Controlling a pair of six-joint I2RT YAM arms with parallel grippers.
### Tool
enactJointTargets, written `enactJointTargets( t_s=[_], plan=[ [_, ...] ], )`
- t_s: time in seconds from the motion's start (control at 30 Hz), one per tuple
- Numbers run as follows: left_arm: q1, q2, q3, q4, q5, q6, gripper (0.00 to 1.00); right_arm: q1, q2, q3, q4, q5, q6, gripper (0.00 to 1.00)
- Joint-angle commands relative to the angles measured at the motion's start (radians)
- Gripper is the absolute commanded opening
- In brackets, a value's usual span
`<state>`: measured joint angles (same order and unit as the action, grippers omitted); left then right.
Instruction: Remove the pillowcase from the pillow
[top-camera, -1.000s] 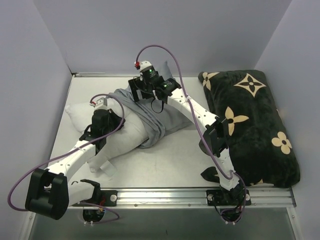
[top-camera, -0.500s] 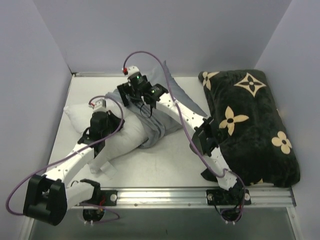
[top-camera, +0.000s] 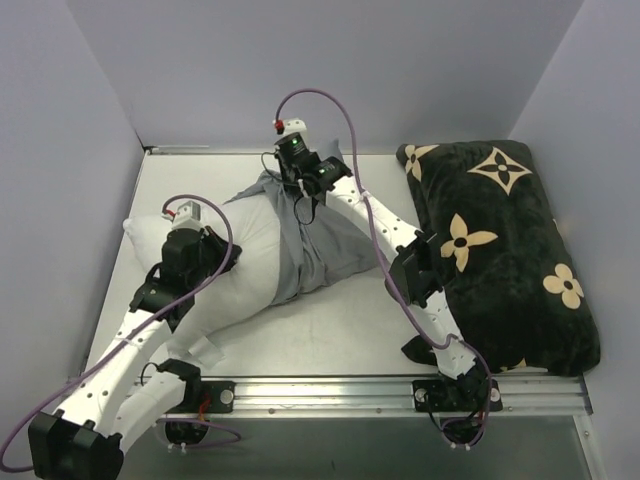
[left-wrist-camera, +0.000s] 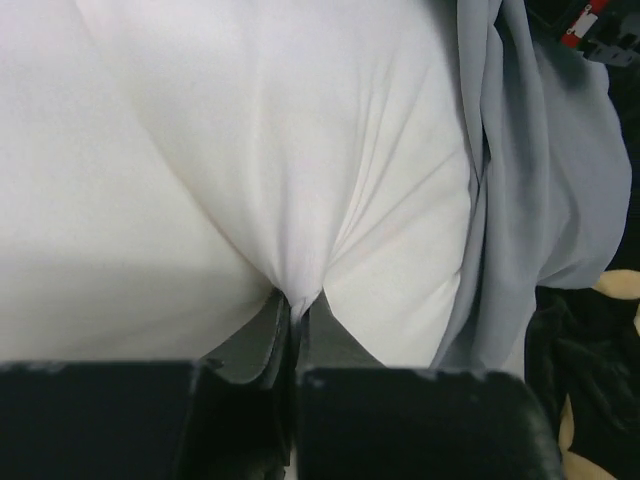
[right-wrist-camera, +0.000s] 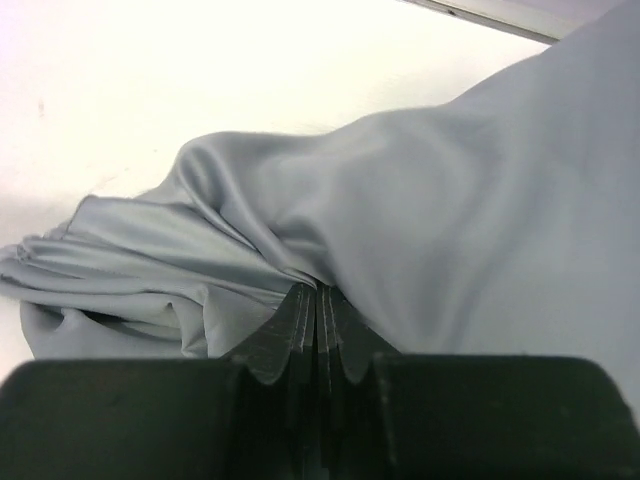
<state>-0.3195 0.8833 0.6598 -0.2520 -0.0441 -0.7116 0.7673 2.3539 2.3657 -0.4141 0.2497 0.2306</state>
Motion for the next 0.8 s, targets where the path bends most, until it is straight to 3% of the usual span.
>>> enactJointTargets(
  t_s=[0.0,0.43,0.7,0.73,0.77],
  plan=[
    [0.011,-0.084,0.061,-0.343,-0.025,0.041,0.00,-0.170,-0.082,0.010,-0.025,0.137,0.033,0.00],
    [0.072,-0.248,0.267,-0.573,-0.167,0.069,0.00,-0.398,-0.127,-0.003,-0.052,0.016,0.141,0.00],
    [0.131,-0.123,0.268,-0.449,-0.162,0.074,0.00,-0.404,-0.186,-0.063,-0.068,-0.093,0.144,0.01],
    [0.154,-0.094,0.276,-0.431,-0.149,0.072,0.00,-0.401,-0.200,-0.088,-0.068,-0.139,0.125,0.06],
    [0.160,-0.045,0.276,-0.415,-0.123,0.067,0.00,-0.392,-0.217,-0.101,-0.068,-0.148,0.113,0.25]
  ],
)
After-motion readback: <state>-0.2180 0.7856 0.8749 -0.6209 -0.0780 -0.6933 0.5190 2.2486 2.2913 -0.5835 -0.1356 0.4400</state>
